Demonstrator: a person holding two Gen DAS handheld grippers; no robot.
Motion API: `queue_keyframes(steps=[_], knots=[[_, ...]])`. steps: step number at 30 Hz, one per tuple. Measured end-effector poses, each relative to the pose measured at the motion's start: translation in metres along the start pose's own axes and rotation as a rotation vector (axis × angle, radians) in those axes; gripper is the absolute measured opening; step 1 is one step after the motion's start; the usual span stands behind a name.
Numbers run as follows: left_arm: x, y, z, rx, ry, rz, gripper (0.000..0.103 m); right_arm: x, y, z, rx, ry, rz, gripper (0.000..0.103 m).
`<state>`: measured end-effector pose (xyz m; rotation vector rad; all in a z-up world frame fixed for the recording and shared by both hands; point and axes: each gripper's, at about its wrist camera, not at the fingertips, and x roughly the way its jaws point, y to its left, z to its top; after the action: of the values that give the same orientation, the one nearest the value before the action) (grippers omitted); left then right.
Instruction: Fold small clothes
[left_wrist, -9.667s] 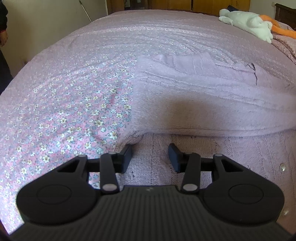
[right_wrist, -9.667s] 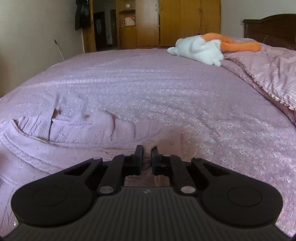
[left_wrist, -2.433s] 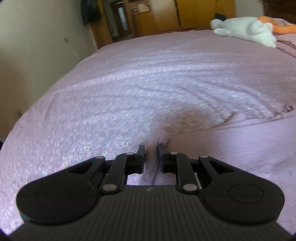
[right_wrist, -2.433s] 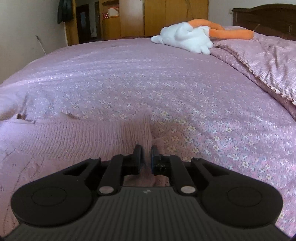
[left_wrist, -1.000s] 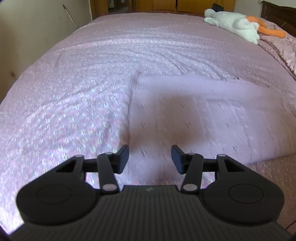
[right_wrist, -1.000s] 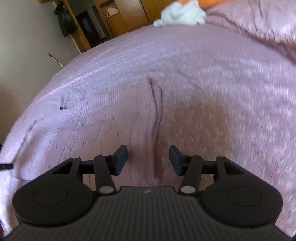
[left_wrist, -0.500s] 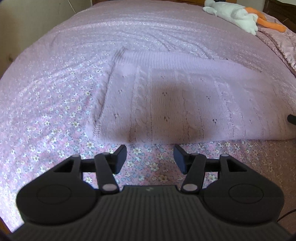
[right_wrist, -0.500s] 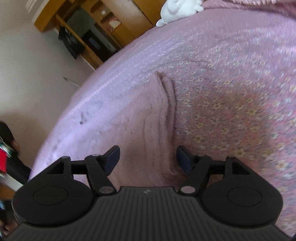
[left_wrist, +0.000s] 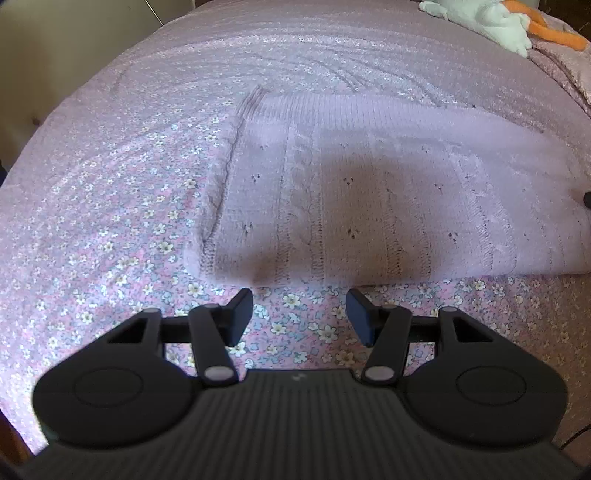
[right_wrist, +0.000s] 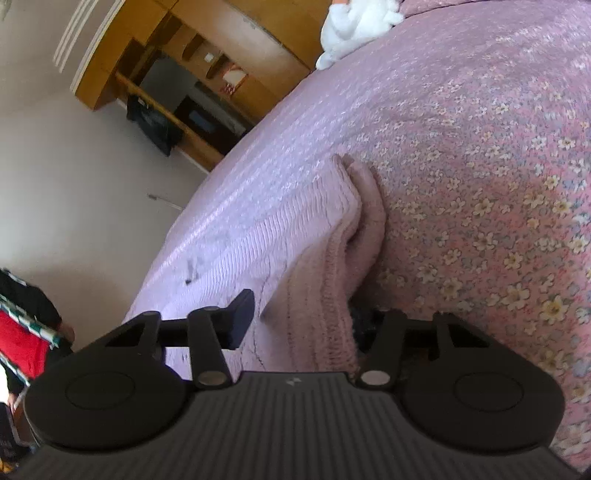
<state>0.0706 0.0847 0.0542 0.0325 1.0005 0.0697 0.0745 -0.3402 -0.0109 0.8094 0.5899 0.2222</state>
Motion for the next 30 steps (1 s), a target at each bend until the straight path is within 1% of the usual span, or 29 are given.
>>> queue_keyframes(steps=[2,4,6,8,9,10,11,15,17,20,24,26,30], knots=[[0.001,0.001,0.000,0.003,0.005,-0.001,0.058,0.002,-0.007,-0.001,0.038,-0.014,0.019,0.054],[0.001,0.003,0.000,0.007,0.006,0.007,0.058,0.000,-0.014,-0.002,0.103,-0.036,0.071,0.054],[0.001,0.006,0.000,0.003,0.003,0.009,0.058,-0.002,-0.020,-0.001,0.152,-0.047,0.102,0.054],[0.000,0.010,0.001,-0.005,0.001,0.008,0.058,-0.001,-0.019,0.000,0.156,-0.051,0.094,0.053],[-0.001,0.011,0.002,-0.007,-0.001,0.009,0.058,0.001,-0.018,0.000,0.147,-0.050,0.081,0.051],[-0.001,0.012,0.003,-0.005,-0.003,0.011,0.058,0.004,-0.016,0.000,0.139,-0.049,0.059,0.043],[-0.001,0.013,0.004,0.001,-0.004,0.016,0.058,0.006,-0.015,0.001,0.139,-0.044,0.043,0.037],[-0.002,0.017,0.006,0.026,-0.004,0.036,0.058,0.010,-0.012,0.006,0.141,-0.041,0.015,0.032],[-0.004,0.021,0.008,0.031,-0.008,0.041,0.058,0.009,-0.002,0.010,0.108,-0.046,0.017,0.031],[-0.011,0.030,0.013,0.028,-0.024,0.046,0.058,0.012,0.020,0.019,0.056,-0.046,0.042,0.031],[-0.017,0.045,0.022,0.018,-0.042,0.055,0.058,0.018,0.058,0.032,-0.030,-0.029,0.078,0.031],[-0.019,0.053,0.027,0.015,-0.045,0.064,0.058,0.019,0.077,0.035,-0.075,-0.015,0.106,0.030],[-0.023,0.072,0.038,0.013,-0.058,0.100,0.058,0.029,0.119,0.036,-0.125,0.018,0.186,0.030]])
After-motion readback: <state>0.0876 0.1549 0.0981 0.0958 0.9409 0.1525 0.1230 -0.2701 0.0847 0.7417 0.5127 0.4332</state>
